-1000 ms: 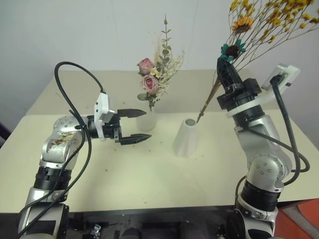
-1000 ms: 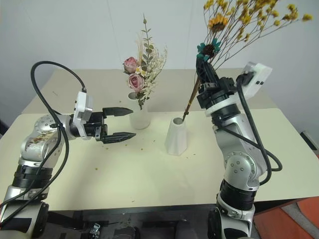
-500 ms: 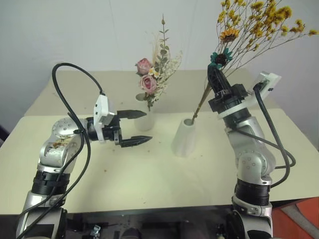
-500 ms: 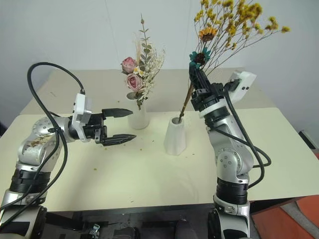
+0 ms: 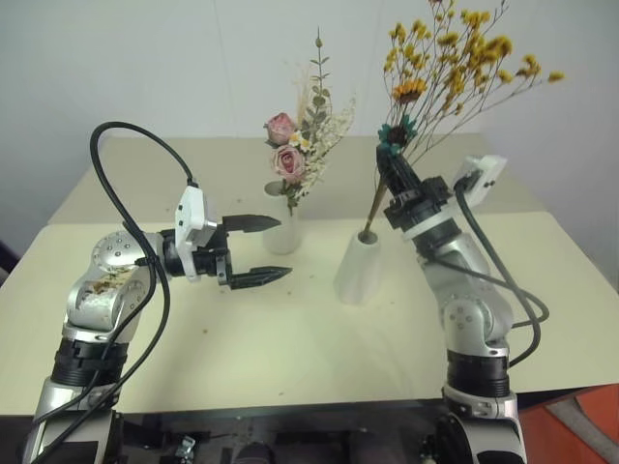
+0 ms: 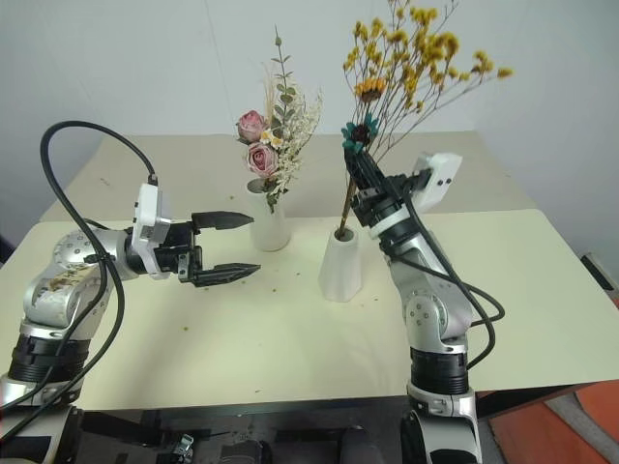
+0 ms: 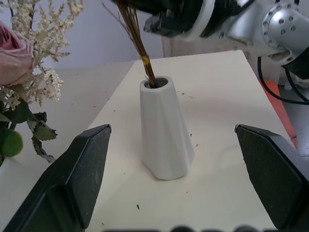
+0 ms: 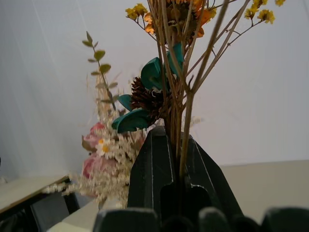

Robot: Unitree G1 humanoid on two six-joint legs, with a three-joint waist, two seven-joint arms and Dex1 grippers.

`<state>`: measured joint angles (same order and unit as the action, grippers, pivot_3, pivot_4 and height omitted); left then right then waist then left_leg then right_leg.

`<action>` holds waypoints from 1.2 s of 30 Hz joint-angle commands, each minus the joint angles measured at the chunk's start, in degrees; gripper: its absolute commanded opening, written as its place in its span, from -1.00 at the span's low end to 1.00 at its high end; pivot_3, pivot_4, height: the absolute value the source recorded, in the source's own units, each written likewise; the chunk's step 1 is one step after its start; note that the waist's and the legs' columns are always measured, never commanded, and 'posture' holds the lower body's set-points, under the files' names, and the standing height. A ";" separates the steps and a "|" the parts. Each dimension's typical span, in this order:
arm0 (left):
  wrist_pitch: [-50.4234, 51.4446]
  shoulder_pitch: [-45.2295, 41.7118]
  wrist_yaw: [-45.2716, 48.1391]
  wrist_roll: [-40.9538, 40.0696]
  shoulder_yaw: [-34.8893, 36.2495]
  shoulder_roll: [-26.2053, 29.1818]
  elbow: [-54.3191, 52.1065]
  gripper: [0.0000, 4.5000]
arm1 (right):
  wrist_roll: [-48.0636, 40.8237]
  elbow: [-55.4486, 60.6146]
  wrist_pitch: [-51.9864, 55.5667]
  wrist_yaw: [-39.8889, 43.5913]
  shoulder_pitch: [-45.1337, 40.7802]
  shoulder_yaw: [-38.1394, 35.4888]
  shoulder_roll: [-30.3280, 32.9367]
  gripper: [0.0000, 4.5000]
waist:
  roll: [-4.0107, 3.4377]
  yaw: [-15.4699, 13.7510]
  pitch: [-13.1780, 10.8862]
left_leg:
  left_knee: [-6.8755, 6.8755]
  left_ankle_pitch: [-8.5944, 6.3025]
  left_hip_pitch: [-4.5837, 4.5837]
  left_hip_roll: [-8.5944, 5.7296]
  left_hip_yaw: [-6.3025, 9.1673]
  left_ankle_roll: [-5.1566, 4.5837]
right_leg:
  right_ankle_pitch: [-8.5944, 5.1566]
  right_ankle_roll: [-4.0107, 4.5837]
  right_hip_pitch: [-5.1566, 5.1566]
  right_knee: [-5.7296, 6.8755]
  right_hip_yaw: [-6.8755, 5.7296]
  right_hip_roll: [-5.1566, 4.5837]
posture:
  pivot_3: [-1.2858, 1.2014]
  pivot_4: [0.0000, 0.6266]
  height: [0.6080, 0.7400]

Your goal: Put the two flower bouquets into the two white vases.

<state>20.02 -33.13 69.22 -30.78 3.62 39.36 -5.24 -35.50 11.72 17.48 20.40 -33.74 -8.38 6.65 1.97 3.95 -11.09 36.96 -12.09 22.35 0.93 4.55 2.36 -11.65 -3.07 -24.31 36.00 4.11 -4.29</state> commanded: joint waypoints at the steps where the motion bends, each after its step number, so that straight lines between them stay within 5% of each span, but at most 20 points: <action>1: -0.47 -0.05 0.31 -1.23 1.48 0.76 -1.90 1.00 | 1.57 2.27 -4.24 3.16 1.08 1.38 0.43 -1.00 | 0.00 0.00 0.00 | 0.00 0.00 -0.01 0.00 0.00 0.00 | -0.02 -0.03 0.01 0.00 0.00 0.00 | 0.03 -0.52 1.00; 8: -1.33 -0.95 -0.26 -0.62 1.29 0.87 -1.00 1.00 | 2.24 1.87 -5.27 4.07 2.20 1.73 0.30 -1.00 | 0.00 0.00 0.00 | 0.00 0.00 -0.02 0.01 0.00 0.00 | -0.22 -0.36 0.00 0.01 0.00 0.01 | 0.03 -0.52 1.00; 22: -2.88 -1.48 0.69 -0.90 0.97 0.33 -0.36 1.00 | 2.32 8.86 -2.43 2.82 10.02 3.20 2.56 0.98 | 0.00 -0.11 0.00 | 0.00 0.00 0.00 0.00 0.00 0.00 | -0.23 -0.36 0.01 -0.01 0.00 -0.01 | 0.03 -0.52 1.00; 31: -3.72 -3.63 1.62 0.21 -0.19 -0.01 2.24 1.00 | 6.88 11.89 3.68 -3.36 11.72 3.27 7.09 0.98 | 0.00 -0.06 0.00 | 0.00 0.00 -0.02 0.00 0.00 0.00 | -0.26 -0.34 0.01 -0.01 0.00 0.02 | 0.03 -0.52 1.00; 36: -3.62 -3.72 2.11 0.15 -0.01 -0.02 2.29 1.00 | 4.49 19.24 9.31 0.61 13.64 2.76 14.65 0.98 | -0.01 -0.28 -0.01 | 0.00 0.00 0.06 -0.01 0.00 0.00 | -0.27 -0.35 0.00 -0.09 0.00 -0.02 | 0.03 -0.52 1.00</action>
<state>17.39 -35.86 70.98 -30.43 3.09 39.00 -2.21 -29.27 26.16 25.43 19.15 -20.46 -4.49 19.93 1.96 3.67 -11.10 36.95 -12.09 22.41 0.91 4.55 2.36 -11.92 -3.42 -24.31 35.90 4.11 -4.32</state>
